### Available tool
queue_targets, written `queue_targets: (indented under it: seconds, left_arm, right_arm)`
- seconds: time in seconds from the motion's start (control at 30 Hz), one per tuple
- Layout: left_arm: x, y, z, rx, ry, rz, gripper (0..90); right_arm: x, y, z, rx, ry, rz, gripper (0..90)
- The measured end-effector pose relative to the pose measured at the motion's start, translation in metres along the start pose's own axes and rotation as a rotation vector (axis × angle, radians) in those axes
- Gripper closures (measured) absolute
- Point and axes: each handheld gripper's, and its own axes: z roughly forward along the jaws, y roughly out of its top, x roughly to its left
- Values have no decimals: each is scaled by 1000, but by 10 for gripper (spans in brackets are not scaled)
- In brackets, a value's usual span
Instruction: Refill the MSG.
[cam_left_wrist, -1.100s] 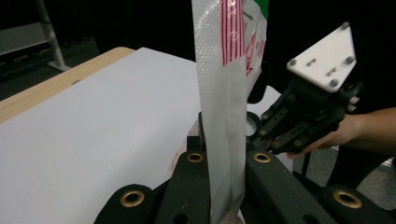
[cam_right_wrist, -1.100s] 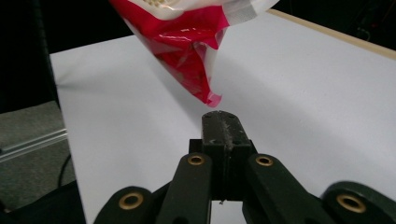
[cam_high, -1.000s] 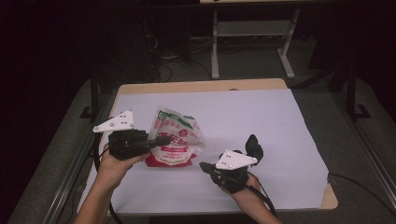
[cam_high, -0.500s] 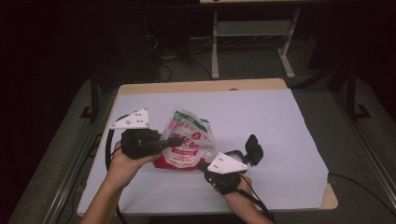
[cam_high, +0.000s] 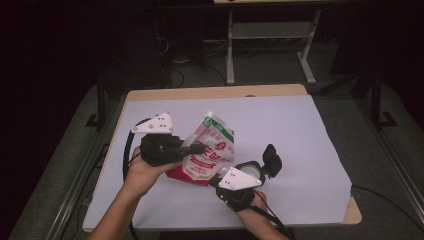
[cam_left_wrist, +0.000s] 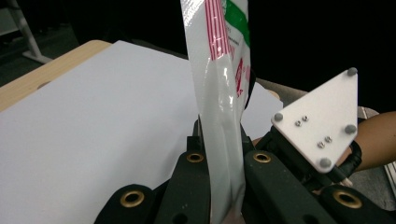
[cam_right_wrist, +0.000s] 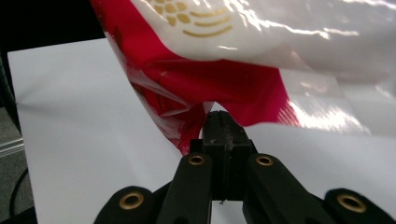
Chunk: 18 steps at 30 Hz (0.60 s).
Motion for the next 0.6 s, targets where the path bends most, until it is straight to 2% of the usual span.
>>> queue_targets:
  seconds: [0.2,0.27,0.4,0.6]
  left_arm:
    - [0,3,9,7,-10,2,900]
    - [1,4,11,15,-13,4,900]
    - [1,9,16,31,-20,1,900]
    - [3,18,24,95,-26,-7,900]
  right_arm:
    - [3,-3,3,-1,-1,-10,900]
    - [4,-3,3,5,-16,-23,900]
    - [4,-4,3,2,-14,-6,900]
    - [3,-5,4,-1,4,8,900]
